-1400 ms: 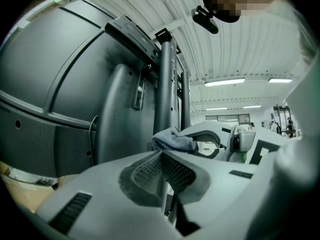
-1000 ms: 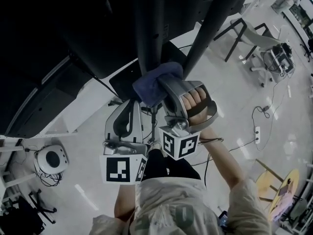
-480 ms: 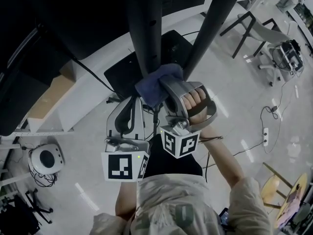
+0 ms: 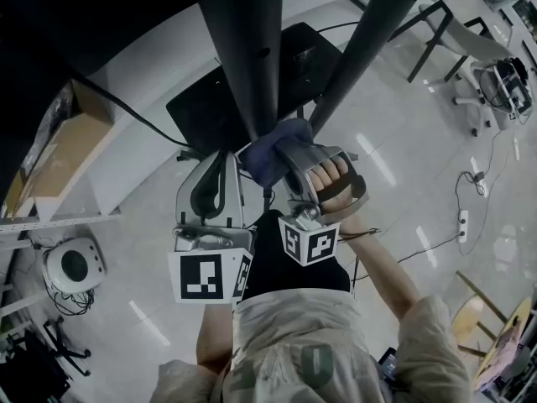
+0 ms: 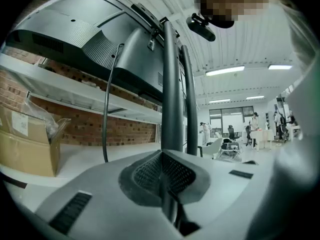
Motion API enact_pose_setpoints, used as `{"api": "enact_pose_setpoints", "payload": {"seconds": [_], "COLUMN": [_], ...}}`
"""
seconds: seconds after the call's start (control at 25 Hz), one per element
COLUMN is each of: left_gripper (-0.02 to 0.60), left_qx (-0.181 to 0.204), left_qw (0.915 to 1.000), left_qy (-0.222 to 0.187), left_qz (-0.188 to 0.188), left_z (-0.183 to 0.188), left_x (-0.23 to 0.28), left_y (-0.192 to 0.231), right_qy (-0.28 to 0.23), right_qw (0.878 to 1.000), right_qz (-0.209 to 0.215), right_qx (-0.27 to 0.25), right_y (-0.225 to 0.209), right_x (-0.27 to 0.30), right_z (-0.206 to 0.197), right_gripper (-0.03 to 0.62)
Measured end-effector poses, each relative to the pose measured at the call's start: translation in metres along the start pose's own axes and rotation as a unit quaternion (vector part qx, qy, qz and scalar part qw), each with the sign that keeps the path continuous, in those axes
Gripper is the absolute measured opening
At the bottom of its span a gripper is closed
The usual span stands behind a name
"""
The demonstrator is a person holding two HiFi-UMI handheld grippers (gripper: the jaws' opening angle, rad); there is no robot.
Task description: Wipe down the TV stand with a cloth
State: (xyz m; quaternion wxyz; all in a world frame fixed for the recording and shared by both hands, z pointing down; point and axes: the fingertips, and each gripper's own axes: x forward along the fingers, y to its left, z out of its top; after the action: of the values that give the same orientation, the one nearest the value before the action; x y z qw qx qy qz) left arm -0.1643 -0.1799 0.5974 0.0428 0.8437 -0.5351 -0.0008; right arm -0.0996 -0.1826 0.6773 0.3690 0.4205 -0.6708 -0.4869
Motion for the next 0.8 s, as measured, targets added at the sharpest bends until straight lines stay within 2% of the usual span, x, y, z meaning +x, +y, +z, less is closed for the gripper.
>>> {"api": "enact_pose_setpoints", "payload": {"seconds": [0.44, 0.64, 0.8], "left_gripper": [0.015, 0.015, 0.015], "left_qx": [-0.001, -0.004, -0.004], "left_qw": [0.9998, 0.9997, 0.9998], "left_qy": [0.016, 0.020, 0.020], "left_qz": [0.014, 0.010, 0.009], "left_z": [-0.033, -0.040, -0.018], "left_x": [0.016, 0.025, 0.026], "left_y": [0.011, 0.009, 0.010], "right_qy": [0.013, 0.017, 0.029], "right_qw": [0.994, 0.991, 0.987], "right_qz": [0.106, 0.130, 0.153], "right_qx": [-0.026, -0.039, -0.034], "right_y": [0.107, 0.130, 0.121], "right_x": [0.007, 0.009, 0.004], "right_z": [-0.031, -0.037, -0.036], "right_gripper": [0.057, 0.057, 0.057]}}
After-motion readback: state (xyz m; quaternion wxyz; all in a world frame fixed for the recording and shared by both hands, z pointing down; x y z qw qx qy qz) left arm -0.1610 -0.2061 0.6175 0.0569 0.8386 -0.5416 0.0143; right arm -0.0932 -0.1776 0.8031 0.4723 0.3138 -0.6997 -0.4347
